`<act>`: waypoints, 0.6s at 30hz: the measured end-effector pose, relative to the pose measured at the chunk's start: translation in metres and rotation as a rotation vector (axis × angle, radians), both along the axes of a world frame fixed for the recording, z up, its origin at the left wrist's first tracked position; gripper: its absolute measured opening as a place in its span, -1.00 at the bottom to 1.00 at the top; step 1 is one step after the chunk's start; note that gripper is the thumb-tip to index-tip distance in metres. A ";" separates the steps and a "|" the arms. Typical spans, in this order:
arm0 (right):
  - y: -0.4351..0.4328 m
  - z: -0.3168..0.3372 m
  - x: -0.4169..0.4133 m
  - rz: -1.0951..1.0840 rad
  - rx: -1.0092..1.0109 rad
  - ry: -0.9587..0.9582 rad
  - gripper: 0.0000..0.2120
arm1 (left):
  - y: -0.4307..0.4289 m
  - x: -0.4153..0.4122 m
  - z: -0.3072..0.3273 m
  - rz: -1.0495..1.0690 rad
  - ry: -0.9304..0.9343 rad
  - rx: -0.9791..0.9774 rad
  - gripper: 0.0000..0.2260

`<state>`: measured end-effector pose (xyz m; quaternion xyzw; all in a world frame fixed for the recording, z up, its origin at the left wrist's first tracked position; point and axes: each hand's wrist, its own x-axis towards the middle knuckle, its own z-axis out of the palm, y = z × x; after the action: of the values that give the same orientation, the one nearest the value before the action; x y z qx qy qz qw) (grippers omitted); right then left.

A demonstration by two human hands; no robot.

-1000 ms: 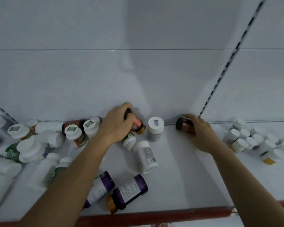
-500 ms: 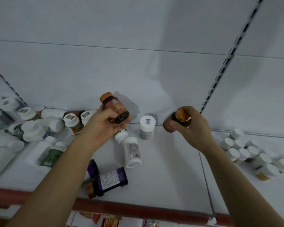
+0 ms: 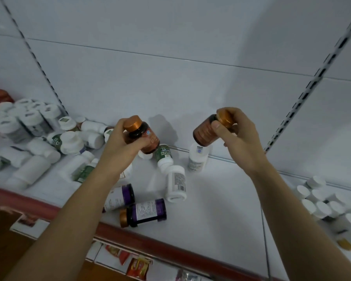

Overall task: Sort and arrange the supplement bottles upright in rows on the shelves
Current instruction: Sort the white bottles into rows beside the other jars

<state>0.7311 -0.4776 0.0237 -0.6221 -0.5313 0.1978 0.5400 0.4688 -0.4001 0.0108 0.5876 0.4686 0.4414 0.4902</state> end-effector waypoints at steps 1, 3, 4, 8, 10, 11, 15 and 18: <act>0.005 0.002 -0.002 -0.008 0.006 -0.010 -0.79 | 0.000 -0.005 -0.001 0.002 0.041 0.025 -0.66; 0.009 0.001 -0.004 -0.068 0.027 -0.039 -0.75 | 0.000 -0.007 -0.002 -0.023 0.092 0.062 -0.65; 0.009 -0.001 -0.004 -0.124 0.033 -0.048 -0.72 | -0.001 -0.003 0.000 -0.053 0.110 0.081 -0.65; -0.012 -0.020 0.008 -0.415 -0.039 -0.072 -0.67 | -0.006 0.052 0.016 -0.317 0.176 0.225 -0.61; -0.029 -0.031 0.026 -0.490 -0.103 -0.142 -0.67 | -0.007 0.094 0.021 -0.433 0.294 0.363 -0.58; -0.037 -0.036 0.037 -0.512 -0.159 -0.210 -0.66 | -0.007 0.115 0.020 -0.486 0.386 0.444 -0.58; -0.062 -0.048 0.067 -0.529 -0.420 -0.307 -0.64 | 0.003 0.173 -0.010 -0.604 0.838 0.649 -0.58; -0.069 -0.059 0.072 -0.529 -0.459 -0.267 -0.67 | 0.007 0.191 -0.033 -0.608 0.953 0.711 -0.54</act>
<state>0.8034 -0.5471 -0.0358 -0.8631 -0.3597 0.0824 0.3448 0.6594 -0.3931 -0.0222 0.9502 0.2734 0.1031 0.1087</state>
